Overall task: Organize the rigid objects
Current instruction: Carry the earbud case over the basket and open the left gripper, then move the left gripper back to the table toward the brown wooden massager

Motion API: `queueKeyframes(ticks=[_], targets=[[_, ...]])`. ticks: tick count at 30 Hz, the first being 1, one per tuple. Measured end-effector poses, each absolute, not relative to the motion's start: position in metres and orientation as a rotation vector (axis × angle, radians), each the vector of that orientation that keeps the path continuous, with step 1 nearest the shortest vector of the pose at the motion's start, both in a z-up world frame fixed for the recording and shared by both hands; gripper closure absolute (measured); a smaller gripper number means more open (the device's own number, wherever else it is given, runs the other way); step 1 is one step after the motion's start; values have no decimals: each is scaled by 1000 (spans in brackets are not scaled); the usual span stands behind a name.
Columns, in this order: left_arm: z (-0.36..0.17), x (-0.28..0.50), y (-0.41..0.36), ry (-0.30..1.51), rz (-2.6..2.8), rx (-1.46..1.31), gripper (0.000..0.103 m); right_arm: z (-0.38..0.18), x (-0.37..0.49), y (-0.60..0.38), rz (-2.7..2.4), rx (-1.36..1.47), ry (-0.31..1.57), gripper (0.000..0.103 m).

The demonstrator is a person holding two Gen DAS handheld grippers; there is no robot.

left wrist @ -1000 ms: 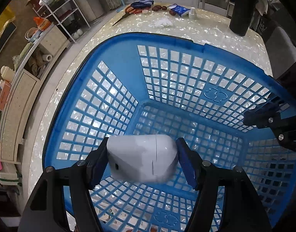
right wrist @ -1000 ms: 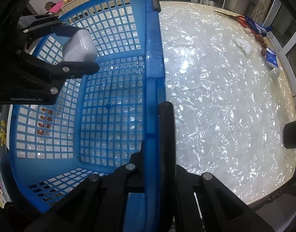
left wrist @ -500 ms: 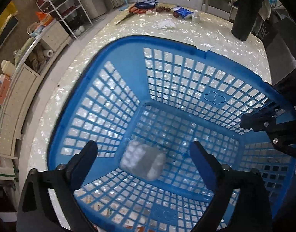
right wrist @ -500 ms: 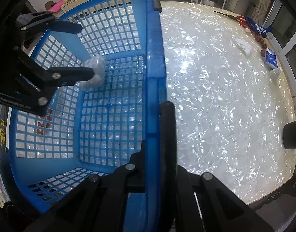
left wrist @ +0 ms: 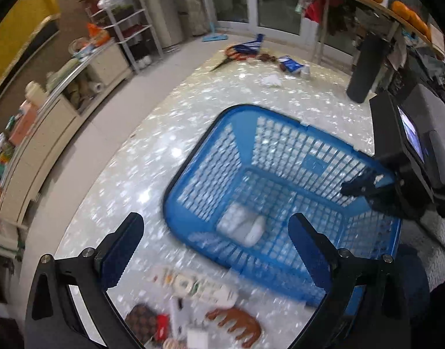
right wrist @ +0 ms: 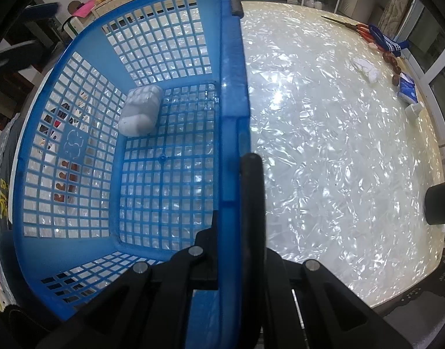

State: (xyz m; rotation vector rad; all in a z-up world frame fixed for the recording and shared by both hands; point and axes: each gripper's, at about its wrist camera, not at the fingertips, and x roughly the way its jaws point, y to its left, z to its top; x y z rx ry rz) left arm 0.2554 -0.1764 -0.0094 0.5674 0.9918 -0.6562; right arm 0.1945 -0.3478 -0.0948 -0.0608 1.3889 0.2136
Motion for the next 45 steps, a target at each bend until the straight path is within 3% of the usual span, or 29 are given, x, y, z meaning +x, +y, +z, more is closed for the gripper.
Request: queueKeyframes(ticks=[8, 16, 32, 45], targets=[[-10, 234, -96, 1088, -521, 519, 3, -96, 193, -342, 210, -80, 1389, 99], [-57, 209, -34, 1249, -429, 363, 3, -96, 193, -343, 210, -66, 1386, 99], [-139, 173, -50, 1383, -455, 236, 3, -95, 193, -346, 226, -67, 1383, 98], [-174, 183, -62, 1446, -423, 187, 2, -94, 194, -350, 233, -55, 1382, 98]])
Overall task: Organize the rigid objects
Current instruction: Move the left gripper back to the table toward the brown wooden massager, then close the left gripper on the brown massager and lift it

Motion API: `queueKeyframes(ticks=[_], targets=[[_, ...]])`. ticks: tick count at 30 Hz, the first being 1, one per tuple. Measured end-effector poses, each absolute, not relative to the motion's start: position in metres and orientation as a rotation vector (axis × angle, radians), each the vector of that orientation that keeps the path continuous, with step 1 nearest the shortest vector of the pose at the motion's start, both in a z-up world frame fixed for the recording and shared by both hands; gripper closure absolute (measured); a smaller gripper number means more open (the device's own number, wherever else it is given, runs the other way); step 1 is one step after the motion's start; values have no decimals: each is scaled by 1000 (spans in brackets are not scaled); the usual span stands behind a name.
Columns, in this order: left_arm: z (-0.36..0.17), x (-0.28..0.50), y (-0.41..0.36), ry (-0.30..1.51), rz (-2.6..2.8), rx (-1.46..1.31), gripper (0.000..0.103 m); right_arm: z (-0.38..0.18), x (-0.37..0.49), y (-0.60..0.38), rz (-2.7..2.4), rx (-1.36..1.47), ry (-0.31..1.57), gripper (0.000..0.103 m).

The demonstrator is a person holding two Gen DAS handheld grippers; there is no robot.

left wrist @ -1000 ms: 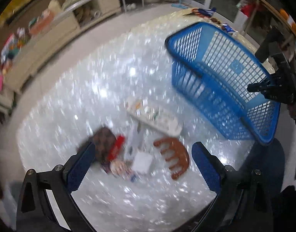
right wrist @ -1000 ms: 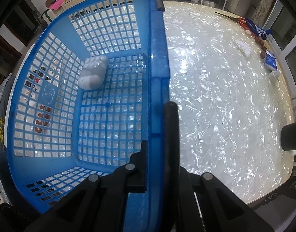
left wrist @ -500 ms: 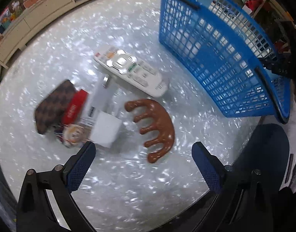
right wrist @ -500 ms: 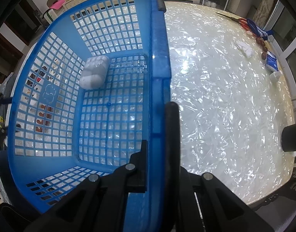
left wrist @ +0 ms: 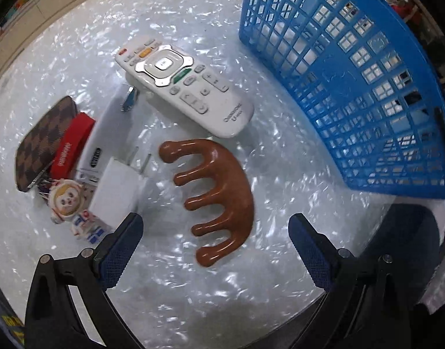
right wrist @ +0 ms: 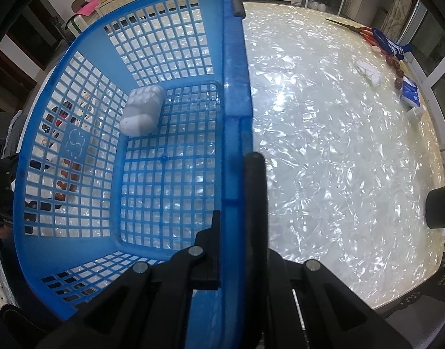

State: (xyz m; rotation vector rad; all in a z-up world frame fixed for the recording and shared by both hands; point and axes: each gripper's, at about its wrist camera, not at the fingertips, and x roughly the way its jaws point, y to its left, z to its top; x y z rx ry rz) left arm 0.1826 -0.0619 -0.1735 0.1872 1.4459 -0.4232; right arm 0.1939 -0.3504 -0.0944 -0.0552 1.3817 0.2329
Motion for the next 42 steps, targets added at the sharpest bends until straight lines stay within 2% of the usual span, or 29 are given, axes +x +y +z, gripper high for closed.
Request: queueKeyframes(ticks=[18, 20, 24, 26, 28, 42], targets=[[-206, 212, -80, 1469, -220, 95, 2, -94, 197, -358, 236, -40, 1381, 98], [-205, 208, -95, 1465, -189, 115, 5, -94, 196, -358, 236, -38, 1380, 98], [-196, 207, -99, 1451, -172, 126, 20, -96, 195, -358, 235, -35, 1377, 98], [-192, 205, -101, 1443, -186, 126, 31, -96, 194, -359, 234, -32, 1376, 98], [-188, 202, -103, 1432, -211, 129, 47, -97, 194, -359, 235, -30, 1376, 98], [-173, 183, -74, 1379, -286, 92, 47, -97, 194, -358, 225, -27, 1381, 98]])
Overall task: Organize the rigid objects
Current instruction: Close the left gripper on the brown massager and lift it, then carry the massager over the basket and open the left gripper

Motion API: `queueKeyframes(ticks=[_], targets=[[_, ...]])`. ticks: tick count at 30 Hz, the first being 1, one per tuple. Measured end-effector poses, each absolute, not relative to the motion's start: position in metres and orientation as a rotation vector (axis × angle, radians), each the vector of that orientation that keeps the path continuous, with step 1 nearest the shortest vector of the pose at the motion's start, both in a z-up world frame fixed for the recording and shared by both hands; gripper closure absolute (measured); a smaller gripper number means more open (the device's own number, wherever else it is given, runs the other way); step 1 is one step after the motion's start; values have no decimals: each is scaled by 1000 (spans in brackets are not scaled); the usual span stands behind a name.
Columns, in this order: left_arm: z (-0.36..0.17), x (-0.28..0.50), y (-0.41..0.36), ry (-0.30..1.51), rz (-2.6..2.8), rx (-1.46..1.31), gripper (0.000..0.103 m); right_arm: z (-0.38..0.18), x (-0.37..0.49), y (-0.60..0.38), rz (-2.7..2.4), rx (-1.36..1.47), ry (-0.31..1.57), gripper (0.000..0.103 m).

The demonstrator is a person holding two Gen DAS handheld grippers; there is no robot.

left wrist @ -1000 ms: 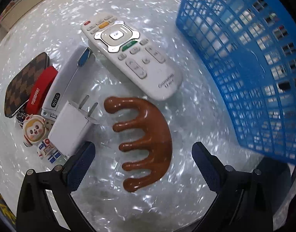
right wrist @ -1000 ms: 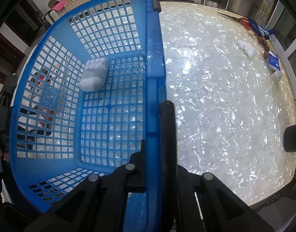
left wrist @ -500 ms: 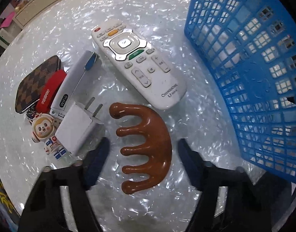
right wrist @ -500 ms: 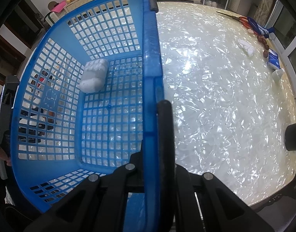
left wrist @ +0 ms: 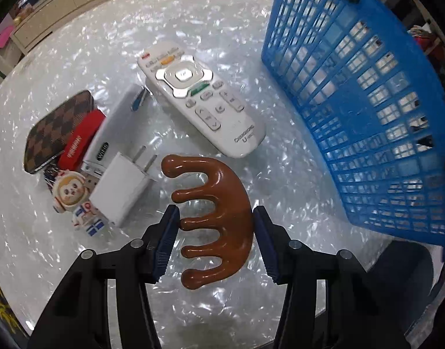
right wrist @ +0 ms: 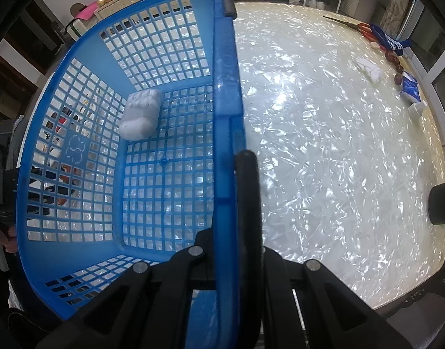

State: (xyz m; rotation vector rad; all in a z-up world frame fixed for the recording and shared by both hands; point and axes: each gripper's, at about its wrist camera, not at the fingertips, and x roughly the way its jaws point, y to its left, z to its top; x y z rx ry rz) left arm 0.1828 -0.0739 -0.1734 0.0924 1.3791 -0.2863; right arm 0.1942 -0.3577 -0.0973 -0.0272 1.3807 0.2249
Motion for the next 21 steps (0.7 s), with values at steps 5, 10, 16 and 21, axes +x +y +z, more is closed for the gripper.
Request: queueKeyframes(ticks=[5, 10, 16, 21], targets=[[-147, 178, -68, 1311, -293, 122, 47, -96, 193, -355, 218, -29, 1381, 98], [-118, 167, -65, 1235, -324, 160, 47, -95, 191, -352, 217, -32, 1380, 98], [-63, 162, -69, 1106, -368, 261, 47, -95, 190, -350, 226, -40, 1378, 98], [-23, 169, -99, 991, -450, 395, 47, -95, 190, -352, 229, -36, 1377, 98]])
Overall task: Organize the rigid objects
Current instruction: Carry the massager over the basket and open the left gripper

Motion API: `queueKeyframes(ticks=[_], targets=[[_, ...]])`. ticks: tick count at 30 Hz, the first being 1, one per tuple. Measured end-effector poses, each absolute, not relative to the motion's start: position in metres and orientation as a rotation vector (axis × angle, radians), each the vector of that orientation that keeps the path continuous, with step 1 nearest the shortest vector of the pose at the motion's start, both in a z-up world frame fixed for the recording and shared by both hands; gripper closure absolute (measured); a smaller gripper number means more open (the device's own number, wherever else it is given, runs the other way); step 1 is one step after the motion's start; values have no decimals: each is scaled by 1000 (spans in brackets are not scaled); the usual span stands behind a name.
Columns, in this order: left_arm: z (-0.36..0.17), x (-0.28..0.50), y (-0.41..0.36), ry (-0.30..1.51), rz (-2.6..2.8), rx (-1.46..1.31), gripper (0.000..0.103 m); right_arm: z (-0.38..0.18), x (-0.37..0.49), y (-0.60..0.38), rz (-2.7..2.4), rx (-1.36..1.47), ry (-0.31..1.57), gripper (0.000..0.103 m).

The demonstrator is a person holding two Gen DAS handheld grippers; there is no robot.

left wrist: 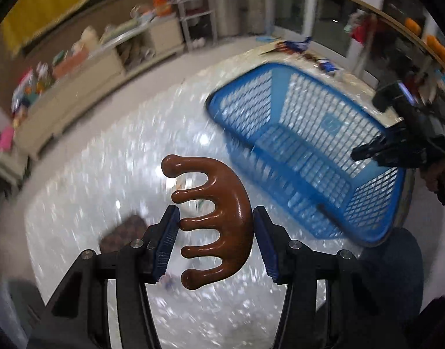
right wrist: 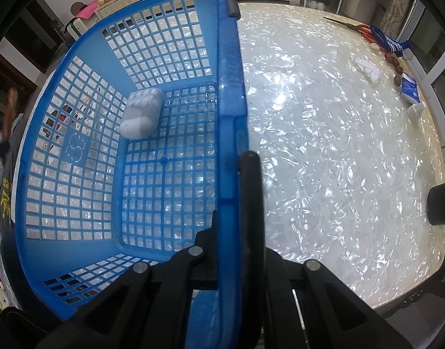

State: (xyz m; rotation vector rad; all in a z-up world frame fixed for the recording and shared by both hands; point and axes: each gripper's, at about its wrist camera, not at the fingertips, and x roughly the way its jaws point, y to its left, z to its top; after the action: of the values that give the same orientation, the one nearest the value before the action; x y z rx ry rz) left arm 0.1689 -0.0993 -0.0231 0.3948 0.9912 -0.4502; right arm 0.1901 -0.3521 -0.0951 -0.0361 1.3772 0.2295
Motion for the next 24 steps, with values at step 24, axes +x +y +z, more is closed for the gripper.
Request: queueKeyframes(ticks=[24], targets=[[-47, 224, -215, 803, -816, 672, 47, -98, 199, -359, 241, -7, 1376, 98]])
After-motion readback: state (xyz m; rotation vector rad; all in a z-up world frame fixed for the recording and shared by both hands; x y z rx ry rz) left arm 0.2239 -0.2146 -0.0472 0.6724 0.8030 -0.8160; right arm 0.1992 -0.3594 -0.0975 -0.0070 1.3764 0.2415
